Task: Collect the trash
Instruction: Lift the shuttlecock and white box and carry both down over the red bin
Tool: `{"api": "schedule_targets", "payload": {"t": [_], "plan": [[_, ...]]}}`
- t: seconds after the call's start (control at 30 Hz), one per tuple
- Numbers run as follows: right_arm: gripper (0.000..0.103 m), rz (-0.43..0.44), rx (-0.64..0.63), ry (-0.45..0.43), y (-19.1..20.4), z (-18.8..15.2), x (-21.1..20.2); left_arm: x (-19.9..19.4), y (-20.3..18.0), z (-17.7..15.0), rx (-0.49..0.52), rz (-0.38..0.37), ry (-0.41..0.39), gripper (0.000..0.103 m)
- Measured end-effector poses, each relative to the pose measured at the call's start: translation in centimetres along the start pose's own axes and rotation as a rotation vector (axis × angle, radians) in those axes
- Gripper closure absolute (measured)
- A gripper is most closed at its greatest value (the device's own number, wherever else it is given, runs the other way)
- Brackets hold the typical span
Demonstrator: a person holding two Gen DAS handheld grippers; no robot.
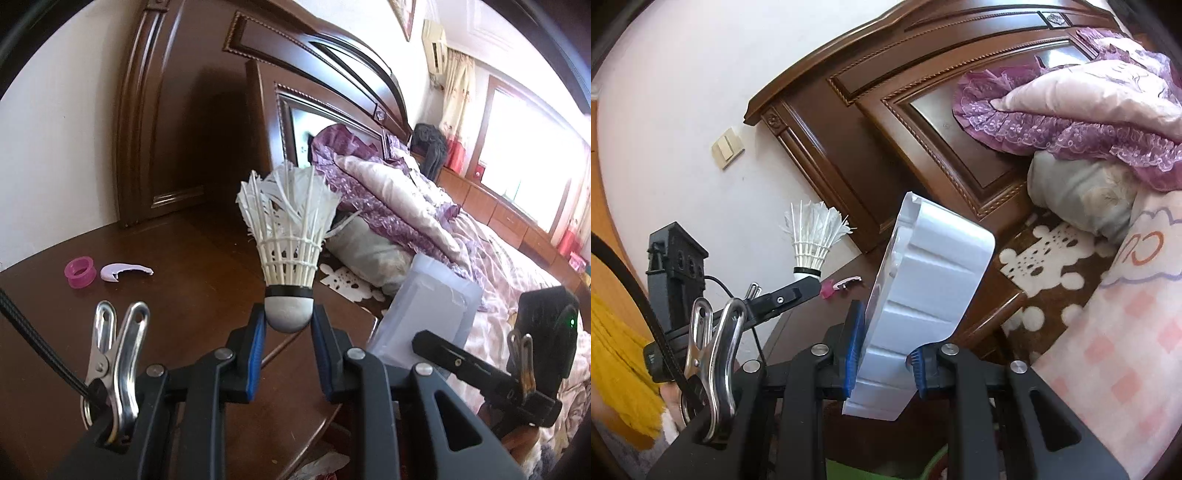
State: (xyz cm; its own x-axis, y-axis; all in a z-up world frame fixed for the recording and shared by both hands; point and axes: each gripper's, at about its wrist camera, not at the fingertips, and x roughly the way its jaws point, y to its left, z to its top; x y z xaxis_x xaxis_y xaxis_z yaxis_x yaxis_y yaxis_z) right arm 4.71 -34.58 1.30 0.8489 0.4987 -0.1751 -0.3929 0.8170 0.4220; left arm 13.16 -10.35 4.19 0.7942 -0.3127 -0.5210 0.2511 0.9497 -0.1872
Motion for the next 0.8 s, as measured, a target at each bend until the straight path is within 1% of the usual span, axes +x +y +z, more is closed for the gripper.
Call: {"api": "schedule_targets", "payload": {"t": [0.1, 0.2, 0.43, 0.5, 0.63, 0.73, 0.8], "plan": [[0.079, 0.001, -0.006, 0.006, -0.6, 0.0, -0.5, -0.3, -0.4, -0.4, -0.002, -0.002, 0.006, 0.078], [0.079, 0.001, -0.004, 0.015, -1.0, 0.0, -0.8, -0.7, -0.9, -1.0, 0.007, -0.005, 0.03, 0.078], [0.079, -0.011, -0.038, 0.059, -0.9, -0.8, -1.4, -1.3, -2.8, -3.9, 0.049, -0.016, 0.072, 0.077], [0.079, -0.03, -0.063, 0.082, -0.8, -1.3, -1.4, -1.1, -3.3, -4.7, 0.069, -0.007, 0.083, 0.077], [0.079, -0.067, -0.095, 0.127, -1.0, -2.8, -1.6, -0.6, -3.8, -6.4, 0.084, -0.022, 0.116, 0.077], [0.079, -0.079, -0.1, 0.167, -1.4, -4.3, -1.5, -0.5, -4.3, -7.4, 0.107, -0.033, 0.142, 0.077], [0.079, -0.084, -0.114, 0.197, -1.4, -5.3, -1.3, -0.6, -4.5, -8.0, 0.128, -0.035, 0.144, 0.077]]}}
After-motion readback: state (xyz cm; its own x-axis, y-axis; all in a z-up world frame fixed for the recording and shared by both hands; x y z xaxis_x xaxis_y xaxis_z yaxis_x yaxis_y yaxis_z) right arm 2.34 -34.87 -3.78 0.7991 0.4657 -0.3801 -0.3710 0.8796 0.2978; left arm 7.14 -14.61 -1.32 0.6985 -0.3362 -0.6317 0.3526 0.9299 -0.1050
